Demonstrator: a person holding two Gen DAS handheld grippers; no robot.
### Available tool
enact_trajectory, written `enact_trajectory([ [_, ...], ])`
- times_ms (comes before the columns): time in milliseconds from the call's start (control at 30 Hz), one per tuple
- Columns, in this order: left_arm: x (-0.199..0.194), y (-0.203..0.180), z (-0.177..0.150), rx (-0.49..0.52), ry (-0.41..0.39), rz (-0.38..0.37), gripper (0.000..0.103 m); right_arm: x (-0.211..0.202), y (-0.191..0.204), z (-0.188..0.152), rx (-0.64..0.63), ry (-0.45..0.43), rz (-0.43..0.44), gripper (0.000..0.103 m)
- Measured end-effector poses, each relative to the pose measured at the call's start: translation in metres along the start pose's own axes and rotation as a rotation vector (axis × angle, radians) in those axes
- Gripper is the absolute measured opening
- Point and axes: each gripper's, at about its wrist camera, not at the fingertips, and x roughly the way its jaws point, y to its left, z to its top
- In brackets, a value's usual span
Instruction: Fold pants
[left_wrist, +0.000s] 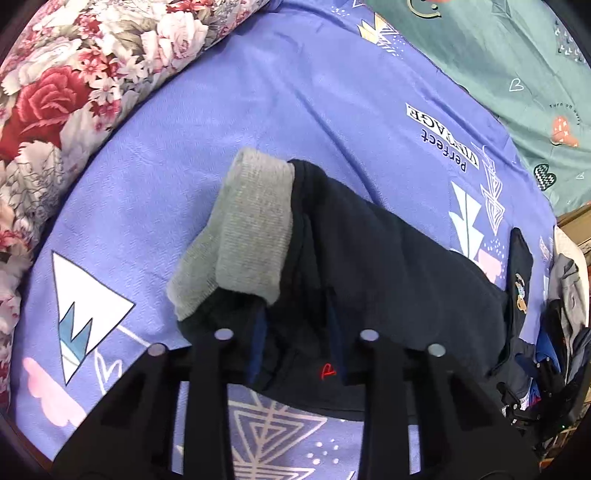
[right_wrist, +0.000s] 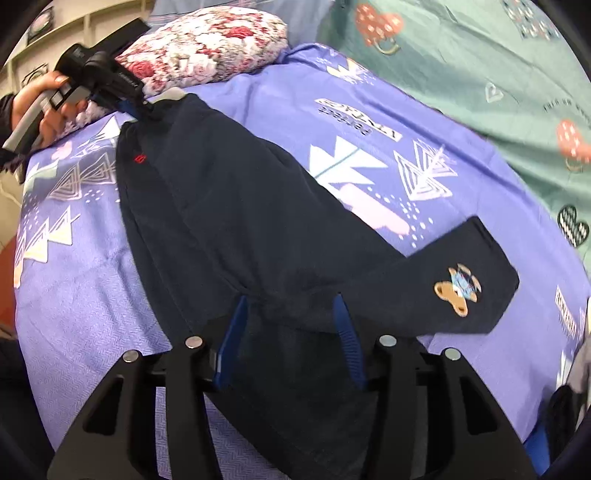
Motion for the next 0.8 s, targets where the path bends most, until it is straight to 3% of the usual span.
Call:
enact_trajectory([
  [167,-0.004,0.000,0.002,-0.026,-0.024,-0.030,0.025,0.012,0.009,0.003,-0.070,0.036,-0.009,0.050],
  [400,0.007,0.007,0.006,-0.065,0.003,-0.071,0.025,0.020,0.032,0.012,-0.190,0.052,0.027,0.050],
  [500,0.007,0.008,0.006,-0.073,-0.001,-0.077,0.025,0.029,0.042,0.015,-0.243,0.061,-0.004,0.050],
  [667,0.004,0.010,0.009,-0.073,-0.008,-0.083,0.023,0.041,0.036,0.023,-0.203,0.060,-0.040,0.049],
  [700,0.004,0.009,0.009,-0.076,-0.009,-0.084,0.021,0.041,0.033,0.024,-0.183,0.058,-0.026,0.043],
  [800,0.001,0.009,0.010,-0.078,-0.012,-0.087,0.017,0.042,0.027,0.026,-0.141,0.055,-0.017,0.011],
])
